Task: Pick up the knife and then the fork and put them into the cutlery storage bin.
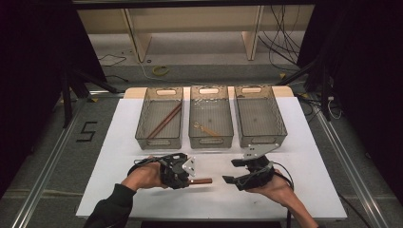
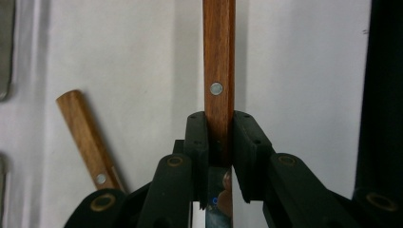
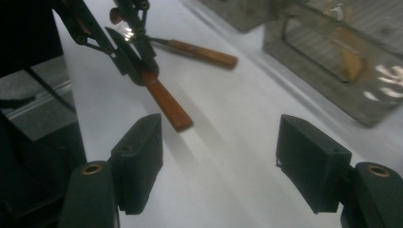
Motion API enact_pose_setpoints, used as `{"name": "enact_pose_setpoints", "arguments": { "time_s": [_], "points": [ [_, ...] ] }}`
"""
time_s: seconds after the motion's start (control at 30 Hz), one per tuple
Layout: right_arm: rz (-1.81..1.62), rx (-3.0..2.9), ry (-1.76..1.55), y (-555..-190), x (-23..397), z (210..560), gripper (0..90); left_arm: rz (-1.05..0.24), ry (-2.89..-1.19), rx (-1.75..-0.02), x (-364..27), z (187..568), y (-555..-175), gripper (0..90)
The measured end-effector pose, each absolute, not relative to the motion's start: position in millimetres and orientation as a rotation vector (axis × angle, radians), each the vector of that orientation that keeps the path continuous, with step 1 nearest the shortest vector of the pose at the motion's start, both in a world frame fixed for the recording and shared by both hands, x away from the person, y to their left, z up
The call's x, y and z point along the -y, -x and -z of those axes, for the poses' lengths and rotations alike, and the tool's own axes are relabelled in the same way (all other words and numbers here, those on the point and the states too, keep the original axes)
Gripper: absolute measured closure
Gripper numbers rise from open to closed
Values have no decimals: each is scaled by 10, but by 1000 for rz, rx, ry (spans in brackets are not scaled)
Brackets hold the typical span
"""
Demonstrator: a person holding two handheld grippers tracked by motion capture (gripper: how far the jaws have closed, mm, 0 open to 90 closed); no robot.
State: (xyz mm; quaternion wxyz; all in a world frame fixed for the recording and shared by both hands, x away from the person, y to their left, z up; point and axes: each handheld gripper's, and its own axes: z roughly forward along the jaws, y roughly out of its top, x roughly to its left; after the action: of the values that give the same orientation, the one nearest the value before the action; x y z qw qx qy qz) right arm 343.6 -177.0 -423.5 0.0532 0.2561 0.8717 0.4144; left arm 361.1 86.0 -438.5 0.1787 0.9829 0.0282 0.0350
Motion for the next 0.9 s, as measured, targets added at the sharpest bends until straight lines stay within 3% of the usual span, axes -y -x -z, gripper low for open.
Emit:
{"name": "enact_pose_setpoints", "arguments": {
  "time_s": [0.63,0.9],
  "points": [
    [-1120,-2862,-576,-3353,1293,4461,358,-93,-2767,22,-667,4327,-3432,768],
    [-1087,-2933,-528,-3323,1218,4524,474,-92,-2758,59,-621,4294,-3375,768]
  ]
}}
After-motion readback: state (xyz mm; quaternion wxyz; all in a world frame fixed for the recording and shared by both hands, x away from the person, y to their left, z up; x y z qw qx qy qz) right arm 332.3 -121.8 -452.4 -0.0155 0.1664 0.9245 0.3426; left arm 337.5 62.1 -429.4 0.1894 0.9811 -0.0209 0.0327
